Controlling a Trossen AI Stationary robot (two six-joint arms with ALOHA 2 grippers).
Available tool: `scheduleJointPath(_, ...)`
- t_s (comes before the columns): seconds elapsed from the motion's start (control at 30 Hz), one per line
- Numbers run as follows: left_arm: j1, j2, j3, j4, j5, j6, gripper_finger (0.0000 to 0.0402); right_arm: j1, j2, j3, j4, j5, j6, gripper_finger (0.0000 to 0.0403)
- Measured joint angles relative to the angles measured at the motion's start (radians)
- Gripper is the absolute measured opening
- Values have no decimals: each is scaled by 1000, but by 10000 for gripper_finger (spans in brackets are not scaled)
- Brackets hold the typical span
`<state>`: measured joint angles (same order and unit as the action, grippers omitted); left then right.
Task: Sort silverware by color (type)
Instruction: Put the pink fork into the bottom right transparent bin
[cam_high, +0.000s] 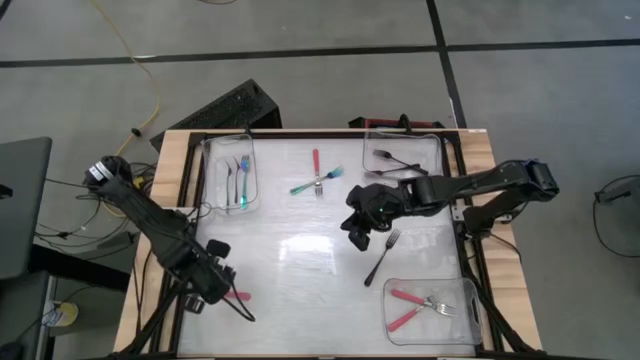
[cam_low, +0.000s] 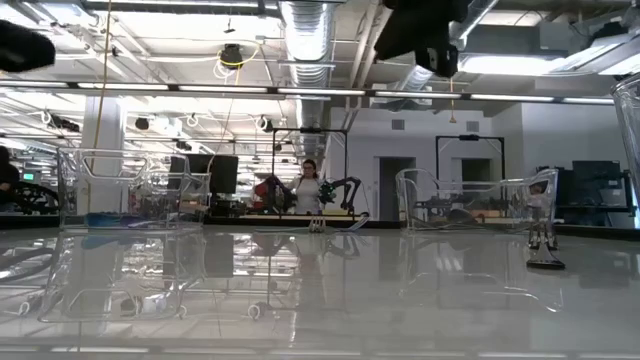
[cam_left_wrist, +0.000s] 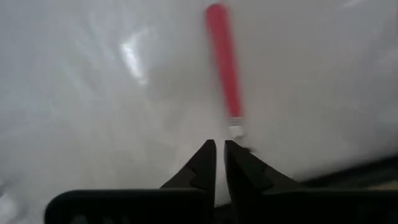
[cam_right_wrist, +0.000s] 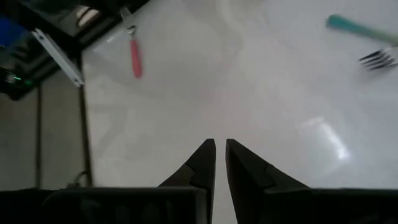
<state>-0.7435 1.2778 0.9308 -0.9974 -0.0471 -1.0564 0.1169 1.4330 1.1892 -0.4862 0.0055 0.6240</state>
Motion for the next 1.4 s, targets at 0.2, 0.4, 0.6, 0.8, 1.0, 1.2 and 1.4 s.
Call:
scheduleJointPath(0.2,-43,0,-113,170,29,-23,101,50,0,0,7,40,179,62)
scheduleJointPath(0.4,-75,0,-198,246,44,-40,182,101,0,0,10,48,323,62)
scheduleJointPath(0.6,-82,0,-255,334,90,-155,211,163,0,0,9,134,416,62)
scheduleJointPath(0.8,-127,13,-265,394,70,-297,212,180,0,0,8,156,418,62)
scheduleJointPath(1.0,-181,126,-265,408,41,-361,213,179,0,0,-2,155,334,62)
scheduleJointPath(1.2,-184,209,-240,408,40,-385,212,180,0,0,-39,115,234,62)
scheduleJointPath(1.4,-155,205,-211,350,-9,-366,149,179,0,0,-89,86,189,62)
